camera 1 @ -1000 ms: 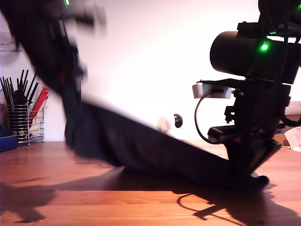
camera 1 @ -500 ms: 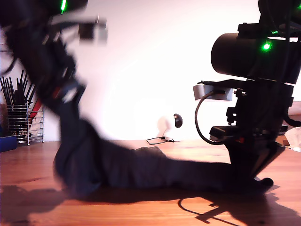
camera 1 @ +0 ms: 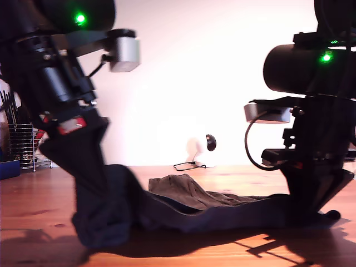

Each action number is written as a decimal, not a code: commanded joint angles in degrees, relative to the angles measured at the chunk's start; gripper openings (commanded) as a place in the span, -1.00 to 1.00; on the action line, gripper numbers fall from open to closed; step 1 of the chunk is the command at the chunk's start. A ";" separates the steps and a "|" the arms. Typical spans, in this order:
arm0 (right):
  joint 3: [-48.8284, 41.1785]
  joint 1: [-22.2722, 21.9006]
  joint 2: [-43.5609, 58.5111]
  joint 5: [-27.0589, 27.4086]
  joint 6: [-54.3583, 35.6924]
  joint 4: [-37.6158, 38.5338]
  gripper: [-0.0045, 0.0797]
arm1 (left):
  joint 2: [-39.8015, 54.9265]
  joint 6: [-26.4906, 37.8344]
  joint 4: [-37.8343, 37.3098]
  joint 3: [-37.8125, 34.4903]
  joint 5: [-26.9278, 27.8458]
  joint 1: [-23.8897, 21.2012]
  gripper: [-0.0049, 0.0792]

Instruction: Fold the underwear in front of you. After folding it, place it to the right side.

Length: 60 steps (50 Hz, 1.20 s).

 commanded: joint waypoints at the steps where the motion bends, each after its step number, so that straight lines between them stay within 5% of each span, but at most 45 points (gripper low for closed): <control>1: -0.94 -0.61 0.07 1.25 0.74 -1.62 -0.93 | 2.99 -0.13 0.20 -1.51 -0.57 -0.85 -0.94; 9: -0.94 -0.72 0.07 2.51 1.05 -3.91 -0.92 | 8.02 -0.09 -1.14 -1.51 -3.04 -1.42 -0.94; 18: -0.94 -0.72 0.07 2.54 2.84 -6.29 -0.92 | 9.44 -0.15 -1.68 -1.51 -12.24 -0.68 -0.94; 35: -0.92 -0.55 0.07 0.59 8.94 -5.49 -0.92 | 9.42 1.22 -3.17 -1.46 -17.68 1.66 -0.94; 49: -0.90 -0.55 0.07 -6.56 9.64 -8.11 -0.92 | 9.33 1.20 -7.89 -1.18 -17.53 1.66 -0.91; 54: -0.90 -0.55 0.07 -9.20 9.64 -8.37 -0.77 | 9.33 1.27 -8.79 -0.26 -16.63 1.66 -0.89; 60: -0.85 -0.55 0.07 -10.69 9.60 -8.31 -0.52 | 9.33 1.36 -8.74 1.01 -13.16 1.66 -0.57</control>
